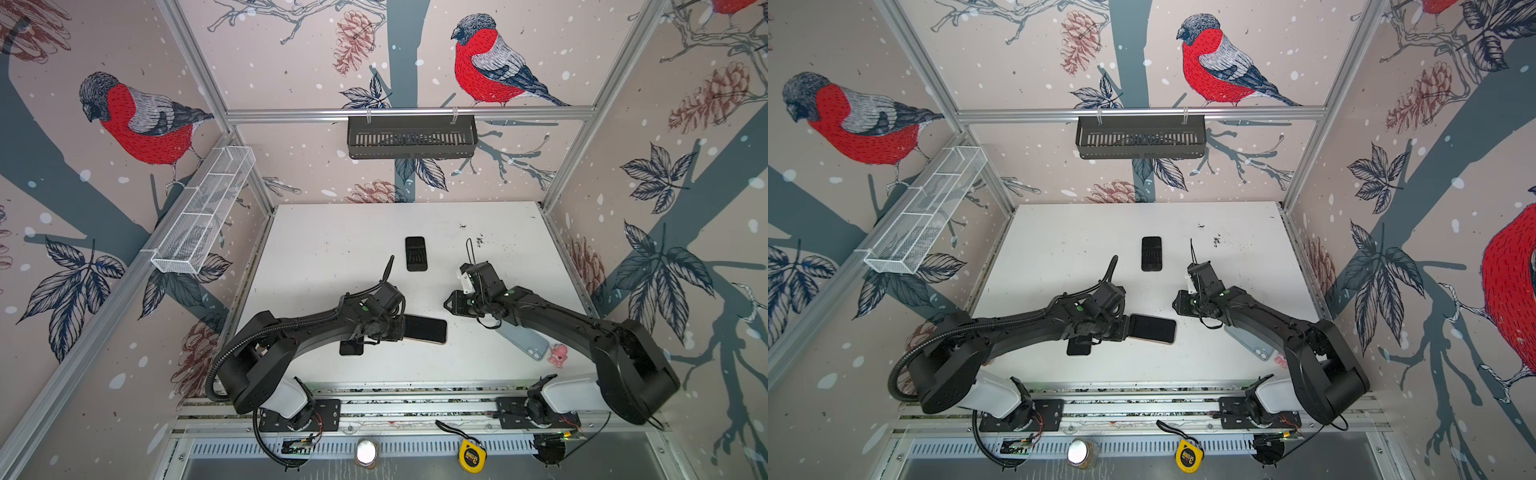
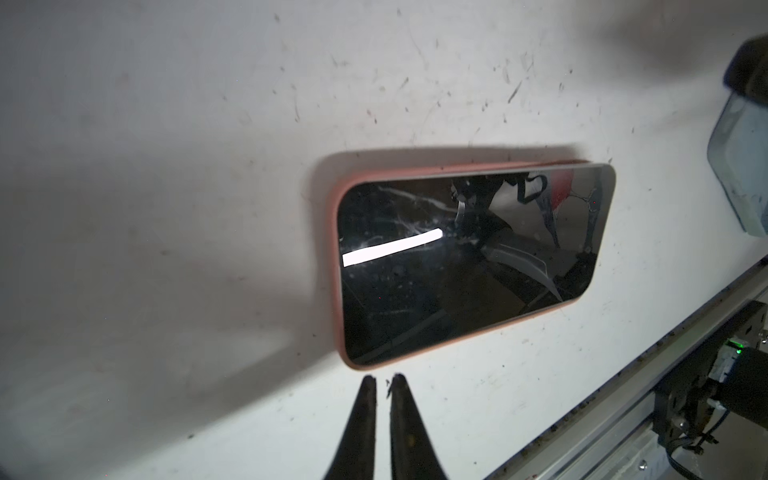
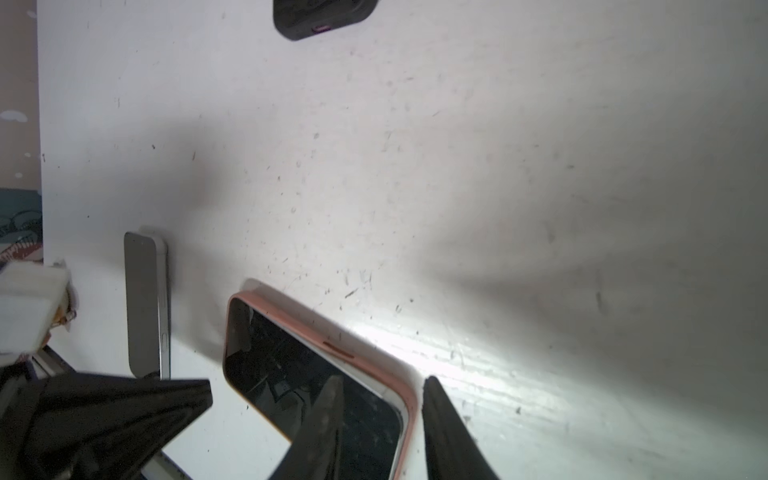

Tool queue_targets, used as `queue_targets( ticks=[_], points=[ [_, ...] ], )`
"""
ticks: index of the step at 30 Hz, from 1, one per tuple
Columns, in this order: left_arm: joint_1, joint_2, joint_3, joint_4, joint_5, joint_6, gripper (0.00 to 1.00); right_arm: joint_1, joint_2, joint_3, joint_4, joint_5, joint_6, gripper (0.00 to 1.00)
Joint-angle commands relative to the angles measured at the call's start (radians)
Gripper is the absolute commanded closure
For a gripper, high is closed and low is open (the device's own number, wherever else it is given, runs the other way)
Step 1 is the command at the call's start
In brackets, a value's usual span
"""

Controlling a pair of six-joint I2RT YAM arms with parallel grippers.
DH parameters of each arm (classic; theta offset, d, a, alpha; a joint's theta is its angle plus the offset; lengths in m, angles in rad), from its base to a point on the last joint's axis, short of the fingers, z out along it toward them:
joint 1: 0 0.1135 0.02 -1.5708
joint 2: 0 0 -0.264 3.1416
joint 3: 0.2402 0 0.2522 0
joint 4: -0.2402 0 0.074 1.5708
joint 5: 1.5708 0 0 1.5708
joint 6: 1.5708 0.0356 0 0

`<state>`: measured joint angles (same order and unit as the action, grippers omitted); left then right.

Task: Put the phone into the phone case
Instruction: 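Open the right gripper and draw it back from the cased phone, then bring the right gripper back to the cased phone's edge while the left holds the case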

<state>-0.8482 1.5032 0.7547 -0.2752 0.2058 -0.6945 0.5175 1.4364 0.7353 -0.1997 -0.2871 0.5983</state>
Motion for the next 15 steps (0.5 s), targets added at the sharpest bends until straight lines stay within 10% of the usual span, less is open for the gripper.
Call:
queue_targets(
  ticks=[1,15],
  points=[
    [-0.026,0.021,-0.014,0.048,-0.002,-0.037,0.88,-0.019,0.060,0.019,0.039,-0.083,-0.042,0.64],
    [0.037,0.158,0.058,0.059,0.012,0.039,0.86,0.135,-0.048,-0.179,0.174,-0.179,0.108,0.67]
  ],
)
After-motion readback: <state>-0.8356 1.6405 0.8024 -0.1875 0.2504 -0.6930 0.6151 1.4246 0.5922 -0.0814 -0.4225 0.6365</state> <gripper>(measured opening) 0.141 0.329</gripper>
